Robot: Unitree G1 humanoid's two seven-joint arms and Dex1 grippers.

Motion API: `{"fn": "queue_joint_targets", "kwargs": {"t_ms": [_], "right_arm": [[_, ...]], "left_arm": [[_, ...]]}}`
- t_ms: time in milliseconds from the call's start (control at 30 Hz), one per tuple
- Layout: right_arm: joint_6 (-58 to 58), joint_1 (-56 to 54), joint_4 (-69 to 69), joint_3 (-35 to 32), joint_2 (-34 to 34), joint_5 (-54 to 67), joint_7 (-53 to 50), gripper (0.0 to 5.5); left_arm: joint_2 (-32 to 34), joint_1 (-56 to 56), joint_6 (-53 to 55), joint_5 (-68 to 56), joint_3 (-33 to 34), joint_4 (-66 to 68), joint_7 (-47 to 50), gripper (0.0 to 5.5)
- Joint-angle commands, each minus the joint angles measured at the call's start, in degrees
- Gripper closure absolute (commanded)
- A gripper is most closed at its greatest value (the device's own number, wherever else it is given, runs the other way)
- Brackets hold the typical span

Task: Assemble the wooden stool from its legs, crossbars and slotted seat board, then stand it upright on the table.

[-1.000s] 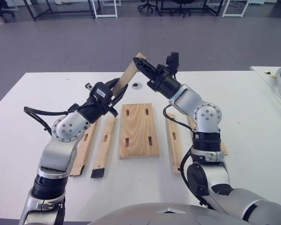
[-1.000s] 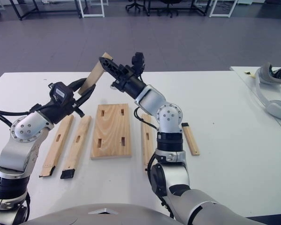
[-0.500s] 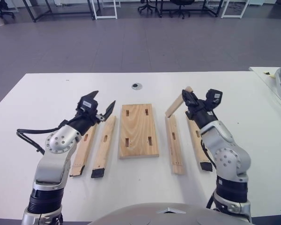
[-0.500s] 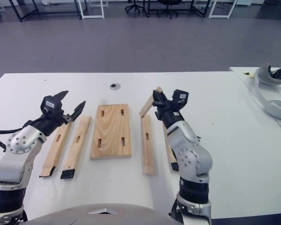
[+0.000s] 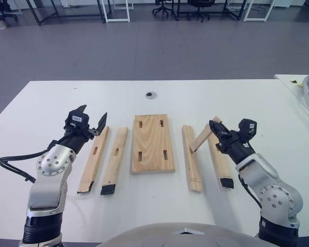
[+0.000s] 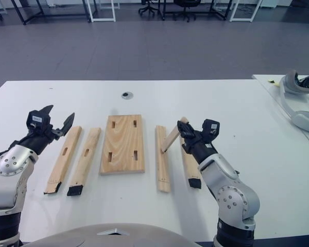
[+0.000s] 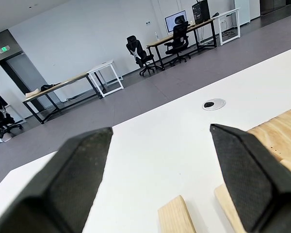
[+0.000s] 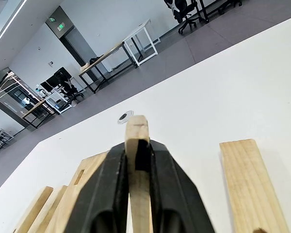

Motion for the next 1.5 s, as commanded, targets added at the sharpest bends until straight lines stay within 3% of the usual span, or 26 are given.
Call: {"fn": "queue_joint_targets", "kwargs": {"t_ms": [33,333,600,733,933,1233,1267,1500], "right_arm": [[1.3,0.2,1.6,-0.2,-0.3,0.9,-1.4,5.08],[-3.2,0.3,4.4,7.3,-3.6,-11.6,-1.3,5.08],[-14.4,-1.1,9.3,14.0,-6.3,-21.3,7.3,5.08],[-22.9,4.3,11.4,17.1,-9.9,-26.7,15.2,5.08],[-32.4,11.4,15.6,17.8,-12.0,-31.5,20.9,5.08],[-32.1,10.9,16.7,17.7,-11.6,-32.1,20.3,5.08],[-32.3,10.5,15.8,17.9,-11.5,-31.9,20.4,4.69],[-28.8,9.2,11.0,18.4,-12.8,-30.5,23.6,3.48]], "left_arm": [[0.3,0.6,-0.5,1.1,0.2,0.8,0.4,1.81],[0.1,0.7,-1.0,2.0,0.3,1.3,0.3,1.81],[-0.3,0.8,-1.2,2.2,0.0,1.1,0.3,1.81],[-0.3,1.0,-1.4,2.4,-0.1,1.1,0.3,1.81],[-0.2,1.3,-1.7,2.6,-0.2,1.3,0.2,1.81],[0.0,1.8,-2.1,3.2,-0.7,1.5,0.2,1.81],[-0.1,1.9,-2.2,3.3,-0.9,1.6,0.3,1.81],[-0.8,2.2,-3.1,4.3,-1.6,2.3,0.6,1.81]]}}
